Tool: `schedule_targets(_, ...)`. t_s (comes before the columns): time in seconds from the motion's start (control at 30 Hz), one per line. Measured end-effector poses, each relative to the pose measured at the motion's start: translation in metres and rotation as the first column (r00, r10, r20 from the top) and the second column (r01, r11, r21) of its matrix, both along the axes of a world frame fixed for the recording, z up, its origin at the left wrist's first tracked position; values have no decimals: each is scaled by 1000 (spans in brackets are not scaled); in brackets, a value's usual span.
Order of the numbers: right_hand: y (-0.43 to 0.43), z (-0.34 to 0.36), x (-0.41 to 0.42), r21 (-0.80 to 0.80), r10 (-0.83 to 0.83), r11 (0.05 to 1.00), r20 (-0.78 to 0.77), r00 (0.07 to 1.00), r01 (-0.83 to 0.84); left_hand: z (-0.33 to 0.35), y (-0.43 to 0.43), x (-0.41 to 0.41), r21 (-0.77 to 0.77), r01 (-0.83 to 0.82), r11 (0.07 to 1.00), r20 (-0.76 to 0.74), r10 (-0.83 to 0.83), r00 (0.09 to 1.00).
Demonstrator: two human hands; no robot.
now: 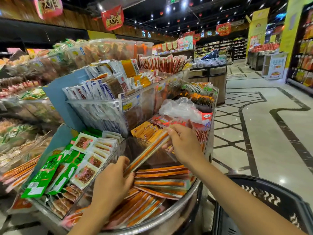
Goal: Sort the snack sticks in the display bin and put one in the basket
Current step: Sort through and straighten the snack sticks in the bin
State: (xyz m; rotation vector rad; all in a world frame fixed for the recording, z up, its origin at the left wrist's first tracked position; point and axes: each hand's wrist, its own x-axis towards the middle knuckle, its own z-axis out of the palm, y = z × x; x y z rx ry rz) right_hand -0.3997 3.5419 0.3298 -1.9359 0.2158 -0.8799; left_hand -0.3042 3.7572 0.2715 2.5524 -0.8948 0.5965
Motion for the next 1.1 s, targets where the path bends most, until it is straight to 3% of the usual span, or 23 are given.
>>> schedule_targets(0.1,-7,-8,-6,-27,-42,999,10,999,42,4,-14,7,72,9,997,68,-14,998)
schedule_targets(0.27,-16,-27,-14,-108,-108,989,-51,993,102,-4,-36,24,154,17,988,34,-23,999)
schedule_targets(0.4,-17,-41,-18,-282,-157,952,-117,981,119,-18,-45,41,167,43,985,-22,-40,999)
schedule_targets(0.57,-18,-67,-19,-544,-310,814,-108,944,205,-31,-54,54,223,63,973,7,-66,998)
schedule_targets(0.77,-15,-85,-19,-572,-435,763,-112,893,300,-43,-59,55,188,103,977,-81,-89,993)
schedule_targets(1.1,-11,-74,-25,-648,-496,724,-251,831,236,-51,-58,58,190,204,960,-272,-148,951)
